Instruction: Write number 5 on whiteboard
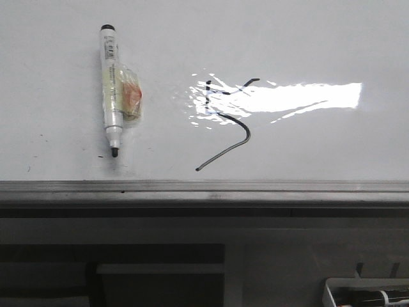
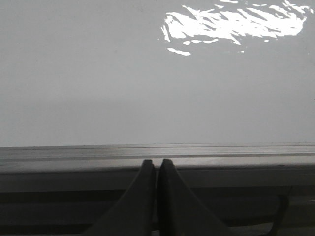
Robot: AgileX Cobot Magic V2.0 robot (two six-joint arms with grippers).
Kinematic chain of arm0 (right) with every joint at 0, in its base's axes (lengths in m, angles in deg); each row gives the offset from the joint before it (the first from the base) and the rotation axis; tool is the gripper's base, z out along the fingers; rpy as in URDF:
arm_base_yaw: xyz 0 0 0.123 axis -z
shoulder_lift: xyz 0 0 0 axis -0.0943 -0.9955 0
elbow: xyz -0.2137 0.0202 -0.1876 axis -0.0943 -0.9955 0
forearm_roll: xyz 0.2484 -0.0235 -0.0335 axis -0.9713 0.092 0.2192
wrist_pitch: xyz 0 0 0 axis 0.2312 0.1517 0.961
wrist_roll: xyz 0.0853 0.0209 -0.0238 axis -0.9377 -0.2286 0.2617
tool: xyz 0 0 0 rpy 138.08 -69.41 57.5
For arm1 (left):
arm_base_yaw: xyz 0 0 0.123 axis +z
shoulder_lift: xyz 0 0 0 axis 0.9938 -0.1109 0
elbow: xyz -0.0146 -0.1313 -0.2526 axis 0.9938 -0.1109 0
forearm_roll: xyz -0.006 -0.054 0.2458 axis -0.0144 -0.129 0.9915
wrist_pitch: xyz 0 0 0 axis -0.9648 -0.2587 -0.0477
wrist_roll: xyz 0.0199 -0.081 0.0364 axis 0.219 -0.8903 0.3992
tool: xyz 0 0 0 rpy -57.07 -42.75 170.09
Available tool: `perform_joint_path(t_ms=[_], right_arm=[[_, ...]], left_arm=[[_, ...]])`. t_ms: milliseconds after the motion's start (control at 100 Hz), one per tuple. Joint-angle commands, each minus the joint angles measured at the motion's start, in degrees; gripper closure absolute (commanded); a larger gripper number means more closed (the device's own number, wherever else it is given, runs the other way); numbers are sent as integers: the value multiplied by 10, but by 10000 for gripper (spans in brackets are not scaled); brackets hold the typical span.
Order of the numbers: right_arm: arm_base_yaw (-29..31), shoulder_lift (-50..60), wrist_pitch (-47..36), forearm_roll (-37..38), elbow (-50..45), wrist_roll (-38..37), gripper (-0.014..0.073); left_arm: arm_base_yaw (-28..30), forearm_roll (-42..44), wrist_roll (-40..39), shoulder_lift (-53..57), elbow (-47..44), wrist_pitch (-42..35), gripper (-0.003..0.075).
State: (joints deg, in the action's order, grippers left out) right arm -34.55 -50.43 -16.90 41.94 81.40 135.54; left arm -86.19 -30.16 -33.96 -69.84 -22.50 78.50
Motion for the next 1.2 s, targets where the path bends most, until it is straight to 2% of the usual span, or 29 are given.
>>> perform_joint_path(t_ms=[0,580,750,800,930,1000,1060,1190], right_arm=[[3,-8,-39,-4,14,-2,656],[7,-8,-59,-14,-10,-2,656],[67,-12,-60,-8,-48,-5,656],[97,-14,-53,36,-58,-44,656],[174,-14,5,266,-85,-321,656],[221,-14,38,339,-100,-432,656],[257,-14,39,358,-118,-467,656],[328,-14,16,358,-160,-467,656]], left_arm=[[3,-7,-6,16,-10,-36,741],[3,-7,-6,16,-10,-36,741],[3,-7,-6,16,-10,-36,741],[3,-7,-6,16,-10,-36,741],[3,-7,-6,16,-10,-36,741],[3,-7,-6,16,-10,-36,741],[3,-7,-6,16,-10,-36,741],[3,-7,-6,16,-10,-36,741]])
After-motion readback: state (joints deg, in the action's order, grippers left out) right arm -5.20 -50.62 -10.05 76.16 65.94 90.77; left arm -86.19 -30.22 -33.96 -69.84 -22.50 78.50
